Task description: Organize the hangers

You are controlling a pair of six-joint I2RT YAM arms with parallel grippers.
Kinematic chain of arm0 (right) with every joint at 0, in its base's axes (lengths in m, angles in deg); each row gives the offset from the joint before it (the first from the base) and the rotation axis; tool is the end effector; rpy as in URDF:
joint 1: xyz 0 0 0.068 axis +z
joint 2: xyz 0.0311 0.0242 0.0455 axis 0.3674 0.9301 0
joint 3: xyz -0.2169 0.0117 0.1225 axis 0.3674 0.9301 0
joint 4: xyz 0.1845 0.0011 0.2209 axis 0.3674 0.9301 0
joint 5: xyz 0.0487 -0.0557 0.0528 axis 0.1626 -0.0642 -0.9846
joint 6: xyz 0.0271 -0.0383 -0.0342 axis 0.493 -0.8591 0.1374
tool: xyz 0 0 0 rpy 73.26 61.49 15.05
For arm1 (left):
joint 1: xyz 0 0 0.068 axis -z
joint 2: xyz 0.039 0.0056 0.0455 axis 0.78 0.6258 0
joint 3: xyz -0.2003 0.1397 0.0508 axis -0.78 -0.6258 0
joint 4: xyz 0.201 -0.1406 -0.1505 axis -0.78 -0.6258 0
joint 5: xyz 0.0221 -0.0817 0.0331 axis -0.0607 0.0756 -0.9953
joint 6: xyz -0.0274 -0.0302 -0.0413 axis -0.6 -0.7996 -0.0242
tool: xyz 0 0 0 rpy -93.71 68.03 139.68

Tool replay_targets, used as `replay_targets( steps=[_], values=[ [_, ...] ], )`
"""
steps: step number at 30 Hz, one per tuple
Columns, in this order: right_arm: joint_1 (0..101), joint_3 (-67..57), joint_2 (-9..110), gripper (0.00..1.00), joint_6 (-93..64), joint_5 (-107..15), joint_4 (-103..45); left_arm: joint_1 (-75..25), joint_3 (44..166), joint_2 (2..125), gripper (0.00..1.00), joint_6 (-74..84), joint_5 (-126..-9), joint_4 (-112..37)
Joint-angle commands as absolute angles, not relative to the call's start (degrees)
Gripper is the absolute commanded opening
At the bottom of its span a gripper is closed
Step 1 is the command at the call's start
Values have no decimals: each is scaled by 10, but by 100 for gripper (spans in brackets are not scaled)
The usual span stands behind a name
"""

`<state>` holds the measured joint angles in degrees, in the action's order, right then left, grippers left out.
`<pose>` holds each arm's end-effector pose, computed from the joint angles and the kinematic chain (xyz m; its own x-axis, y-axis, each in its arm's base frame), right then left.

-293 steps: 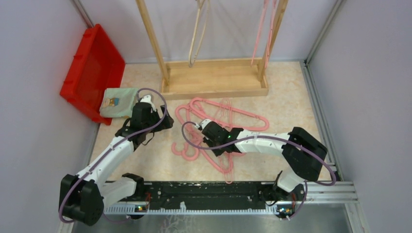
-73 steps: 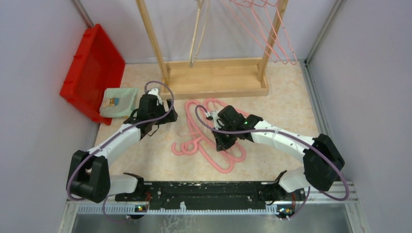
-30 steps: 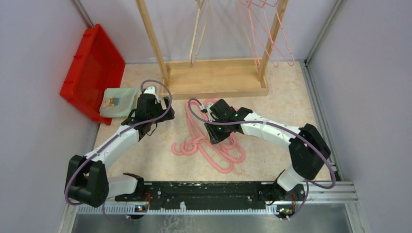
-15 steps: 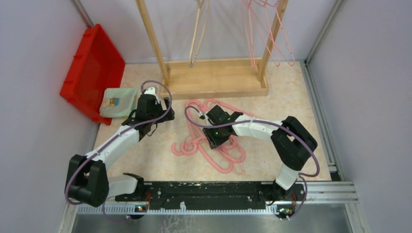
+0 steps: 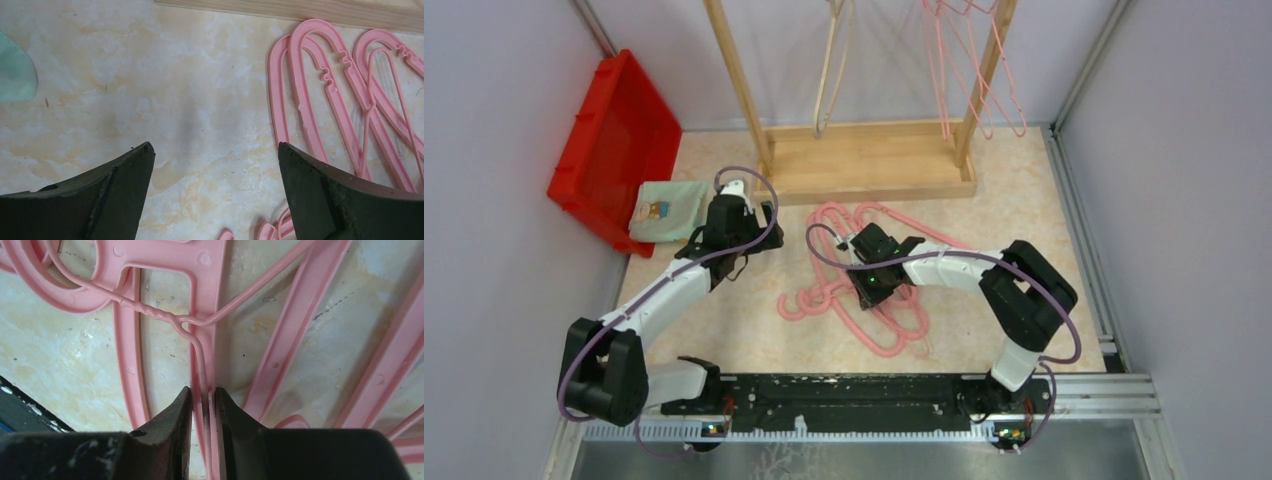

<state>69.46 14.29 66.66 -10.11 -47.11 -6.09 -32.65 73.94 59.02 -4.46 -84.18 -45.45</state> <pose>0.2264 0.2603 0.1128 -0.7450 -0.5406 -0.3908 -0.6460 0.7309 0.2202 0.2884 -0.0905 0.1879 -0.5932 -0.1742 -0.7860 -0.0128 0.9782 -0.2071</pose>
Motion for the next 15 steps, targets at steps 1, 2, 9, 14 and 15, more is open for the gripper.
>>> replay_targets(
  steps=[1,2,9,14,15],
  values=[
    [698,122,616,5,-98,-470,-51,-326,736,583,98,-45,-842,-451],
    [698,114,607,5,-99,-468,-40,-326,737,582,98,-45,-843,-451],
    [699,66,540,0,-110,-458,25,-326,737,574,98,-44,-847,-453],
    [698,65,532,3,-114,-506,37,-326,738,575,98,-43,-846,-452],
    [699,71,537,8,-114,-508,34,-326,739,576,98,-43,-844,-451]
  ],
)
